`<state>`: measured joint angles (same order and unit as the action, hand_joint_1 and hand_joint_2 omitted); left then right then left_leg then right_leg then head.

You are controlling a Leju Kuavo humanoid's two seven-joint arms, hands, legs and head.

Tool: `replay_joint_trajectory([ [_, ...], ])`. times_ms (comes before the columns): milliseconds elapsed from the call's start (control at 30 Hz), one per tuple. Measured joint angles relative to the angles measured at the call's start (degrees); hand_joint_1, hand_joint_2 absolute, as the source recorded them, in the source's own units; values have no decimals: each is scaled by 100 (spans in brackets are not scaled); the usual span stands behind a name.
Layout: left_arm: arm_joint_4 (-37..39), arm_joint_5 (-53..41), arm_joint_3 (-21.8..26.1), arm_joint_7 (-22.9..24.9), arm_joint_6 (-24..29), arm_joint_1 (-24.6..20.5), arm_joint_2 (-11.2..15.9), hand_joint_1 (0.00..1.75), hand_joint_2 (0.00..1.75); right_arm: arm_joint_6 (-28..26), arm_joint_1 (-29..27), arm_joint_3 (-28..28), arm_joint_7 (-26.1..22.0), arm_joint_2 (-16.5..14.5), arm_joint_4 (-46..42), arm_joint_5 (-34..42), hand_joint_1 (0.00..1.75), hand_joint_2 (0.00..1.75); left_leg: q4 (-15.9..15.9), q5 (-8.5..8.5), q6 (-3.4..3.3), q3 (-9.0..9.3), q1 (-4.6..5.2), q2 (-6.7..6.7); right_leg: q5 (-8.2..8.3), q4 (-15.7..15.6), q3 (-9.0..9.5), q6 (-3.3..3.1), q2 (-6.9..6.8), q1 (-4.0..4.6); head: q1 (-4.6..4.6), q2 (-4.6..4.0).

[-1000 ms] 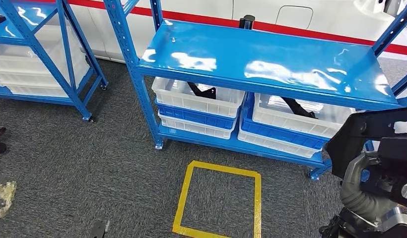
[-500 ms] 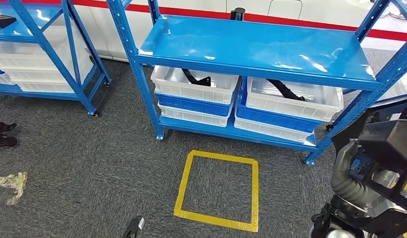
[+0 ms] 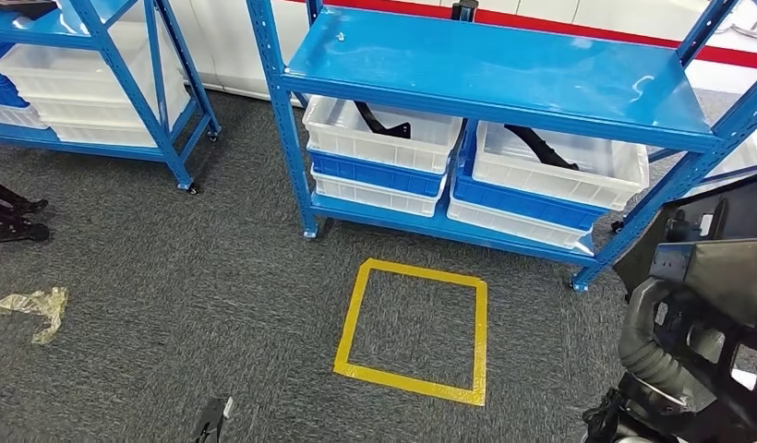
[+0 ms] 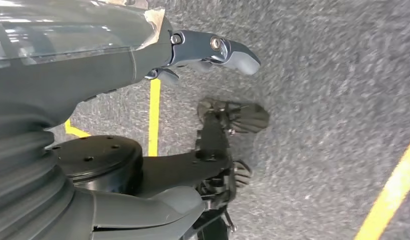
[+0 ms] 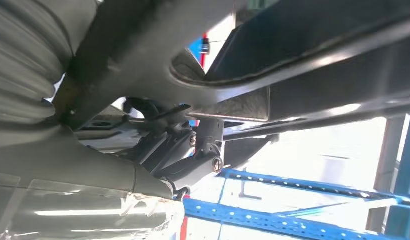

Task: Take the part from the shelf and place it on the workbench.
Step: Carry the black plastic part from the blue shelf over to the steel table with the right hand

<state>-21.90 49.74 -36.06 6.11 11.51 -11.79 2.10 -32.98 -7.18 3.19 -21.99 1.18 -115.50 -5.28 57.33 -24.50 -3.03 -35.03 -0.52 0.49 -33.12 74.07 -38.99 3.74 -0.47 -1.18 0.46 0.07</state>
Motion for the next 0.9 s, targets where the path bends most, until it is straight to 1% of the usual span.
replay_joint_trajectory([
  [33, 1, -47, 10, -47, -28, 24, 27, 0, 175, 7, -30, -14, 6, -1, -15, -37, 175, 175, 1, 54, 20, -77, -3, 1, 120, -126, 174, 68, 1, -6, 3, 0],
  [67, 2, -99, 18, -98, -53, 46, 50, 0, 175, 24, -55, -33, 17, -4, -37, -61, 175, 175, 5, 104, 46, -142, -6, 1, 252, -442, 437, 123, 1, -16, 7, 0],
  [100, 3, -149, 25, -144, -61, 62, 74, 0, 175, 51, -73, -54, 32, -7, -63, -70, 175, 175, 11, 151, 80, -196, 0, 1, 311, -882, 762, 142, 2, -23, 12, 0],
  [133, 4, -191, 31, -177, -60, 71, 92, 0, 175, 83, -91, -74, 49, -9, -89, -67, 175, 175, 17, 198, 117, -233, 8, 2, 297, -1320, 1057, 115, 10, -12, 10, 0],
  [167, 7, -219, 38, -196, -52, 75, 113, 0, 175, 114, -112, -90, 67, -13, -109, -55, 175, 175, 18, 246, 149, -250, 20, 3, 244, -1631, 1242, 72, 16, 0, 5, 0],
  [200, 9, -234, 44, -207, -45, 77, 134, 0, 175, 136, -132, -103, 78, -15, -126, -42, 175, 175, 11, 291, 178, -258, 31, 3, 183, -1803, 1331, 22, 23, 20, -1, 0],
  [233, 12, -241, 48, -210, -38, 81, 151, 0, 175, 147, -152, -114, 86, -18, -139, -34, 175, 175, 3, 332, 206, -257, 31, 3, 175, -1847, 1321, -27, 29, 31, -10, 0],
  [267, 15, -249, 50, -210, -25, 84, 167, 0, 175, 155, -166, -124, 90, -23, -149, -29, 175, 175, 4, 342, 229, -267, 22, 1, 200, -1833, 1287, -68, 27, 6, -14, 0],
  [300, 16, -266, 50, -205, -16, 87, 177, 0, 175, 162, -170, -131, 90, -30, -160, -28, 175, 175, 56, 277, 254, -297, 11, -2, 230, -1826, 1276, -125, 30, -12, -15, 0],
  [333, 17, -284, 50, -199, -4, 90, 180, 0, 175, 178, -172, -136, 90, -36, -172, -27, 175, 175, 216, 119, 279, -362, 0, -4, 267, -1828, 1263, -192, 33, -31, -19, 0],
  [367, 17, -308, 51, -194, 10, 91, 180, 0, 175, 199, -172, -138, 89, -44, -183, -28, 175, 175, 492, -109, 299, -465, -9, -7, 303, -1828, 1247, -252, 37, -38, -23, 0],
  [400, 16, -327, 54, -197, 19, 94, 176, 0, 175, 225, -173, -141, 88, -53, -191, -29, 175, 175, 877, -363, 319, -597, -11, -10, 333, -1823, 1220, -298, 45, -21, -29, 0],
  [433, 13, -343, 57, -213, 32, 102, 172, 0, 175, 247, -178, -143, 89, -62, -196, -29, 175, 175, 1279, -566, 334, -729, -12, -12, 358, -1816, 1186, -326, 54, -5, -33, 0],
  [467, -10, -369, 61, -240, 69, 118, 167, 0, 175, 263, -187, -145, 89, -75, -196, -31, 175, 175, 1576, -667, 342, -811, -12, -15, 376, -1807, 1155, -337, 72, 9, -35, 0],
  [500, -56, -398, 65, -266, 128, 144, 160, 0, 175, 274, -199, -150, 90, -87, -196, -34, 175, 175, 1687, -659, 341, -803, -12, -21, 387, -1796, 1133, -338, 98, 19, -36, 0],
  [533, -125, -432, 72, -284, 209, 179, 153, 0, 175, 280, -212, -157, 90, -98, -198, -39, 175, 175, 1553, -548, 327, -674, -12, -34, 393, -1784, 1122, -336, 130, 25, -37, 0],
  [567, -209, -465, 81, -291, 291, 215, 146, 0, 175, 286, -222, -167, 90, -109, -202, -47, 175, 175, 1224, -378, 302, -452, -12, -74, 393, -1771, 1119, -331, 165, 29, -38, 0],
  [600, -287, -487, 91, -290, 352, 244, 142, 0, 175, 291, -227, -177, 90, -118, -207, -53, 175, 175, 834, -244, 266, -197, -15, -157, 392, -1760, 1110, -329, 199, 31, -38, 0],
  [633, -350, -504, 101, -288, 390, 269, 137, 0, 175, 295, -227, -187, 91, -125, -215, -59, 175, 175, 496, -147, 236, 12, -19, -236, 391, -1749, 1089, -318, 232, 43, -33, 0],
  [667, -399, -518, 107, -284, 408, 290, 134, 0, 175, 298, -226, -196, 91, -130, -221, -65, 175, 175, 283, -111, 212, 136, -15, -297, 396, -1740, 1073, -299, 264, 49, -30, 0],
  [700, -445, -531, 113, -271, 428, 307, 131, 0, 175, 301, -228, -206, 92, -134, -229, -69, 175, 175, 199, -127, 192, 183, -7, -317, 406, -1737, 1046, -273, 298, 50, -30, 0],
  [767, -562, -569, 132, -231, 479, 329, 126, 0, 175, 298, -241, -230, 95, -144, -260, -81, 175, 175, 113, -130, 155, 180, 2, -235, 425, -1729, 996, -207, 350, 50, -36, 0],
  [800, -636, -597, 144, -211, 514, 329, 125, 0, 175, 291, -249, -248, 97, -150, -282, -92, 175, 175, 56, -123, 122, 182, -7, -193, 402, -1690, 942, -184, 329, 51, -33, 0],
  [833, -706, -627, 156, -200, 549, 326, 124, 0, 175, 283, -252, -263, 100, -154, -303, -103, 175, 175, 2, -109, 91, 182, -21, -157, 329, -1558, 856, -176, 279, 57, -21, 0],
  [867, -766, -654, 165, -195, 578, 325, 119, 0, 175, 273, -255, -279, 102, -155, -318, -113, 175, 175, -35, -91, 63, 180, -37, -122, 208, -1309, 723, -180, 218, 61, -9, 0],
  [900, -814, -681, 173, -192, 604, 328, 114, 0, 175, 263, -262, -294, 105, -157, -324, -121, 175, 175, -44, -80, 46, 172, -33, -95, 55, -950, 552, -192, 161, 53, 3, 0],
])
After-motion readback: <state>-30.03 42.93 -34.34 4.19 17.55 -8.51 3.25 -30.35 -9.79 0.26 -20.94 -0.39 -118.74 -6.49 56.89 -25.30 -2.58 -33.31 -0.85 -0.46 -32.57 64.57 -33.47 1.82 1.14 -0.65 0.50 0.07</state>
